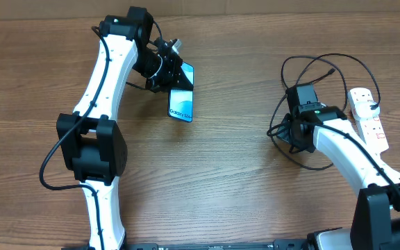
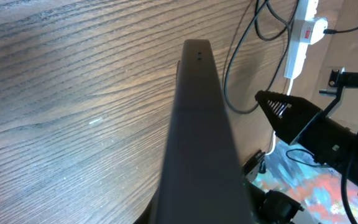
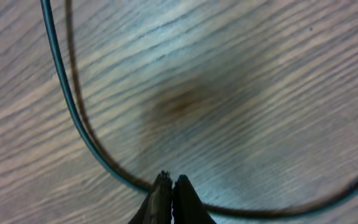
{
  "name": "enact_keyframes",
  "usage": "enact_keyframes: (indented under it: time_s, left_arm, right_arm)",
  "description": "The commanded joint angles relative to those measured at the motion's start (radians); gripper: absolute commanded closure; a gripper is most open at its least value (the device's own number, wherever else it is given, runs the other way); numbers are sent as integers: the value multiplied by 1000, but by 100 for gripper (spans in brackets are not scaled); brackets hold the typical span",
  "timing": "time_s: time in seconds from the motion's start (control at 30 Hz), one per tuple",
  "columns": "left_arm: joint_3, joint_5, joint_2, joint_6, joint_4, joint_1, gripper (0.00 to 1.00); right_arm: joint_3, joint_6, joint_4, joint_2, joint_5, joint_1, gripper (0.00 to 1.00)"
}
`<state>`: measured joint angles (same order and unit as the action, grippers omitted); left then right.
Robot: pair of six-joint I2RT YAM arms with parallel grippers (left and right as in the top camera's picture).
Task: Plug charger to phone and switch on socket
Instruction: 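Release the phone with the right gripper and move it toward the cable, then lower the right gripper onto the black cable and grasp it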
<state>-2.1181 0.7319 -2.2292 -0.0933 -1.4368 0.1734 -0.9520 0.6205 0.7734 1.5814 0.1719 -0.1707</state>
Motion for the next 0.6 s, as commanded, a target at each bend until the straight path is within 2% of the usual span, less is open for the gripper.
enact_keyframes:
  time_s: [0.0, 0.13, 0.17, 0.27, 0.4, 0.57]
  left_arm:
    - [-20, 19, 36, 27, 5, 5, 96]
    - [-20, 20, 36, 27, 9, 5, 96]
    - [-20, 20, 36, 27, 8, 5, 96]
    - [-20, 19, 36, 27, 2, 5, 96]
    - [-20, 20, 36, 27, 1, 5, 96]
    - [-20, 20, 36, 27, 1, 5, 96]
  right_arm:
    - [21, 7, -89, 3, 37, 3, 91]
    - [31, -50, -297, 3, 38, 4, 61]
    - [31, -49, -333, 3, 44, 4, 56]
    - [31, -31, -427, 6, 45, 4, 50]
    - [30, 83, -495, 45, 60, 13, 49]
    - [30, 89, -583, 164, 63, 24, 48]
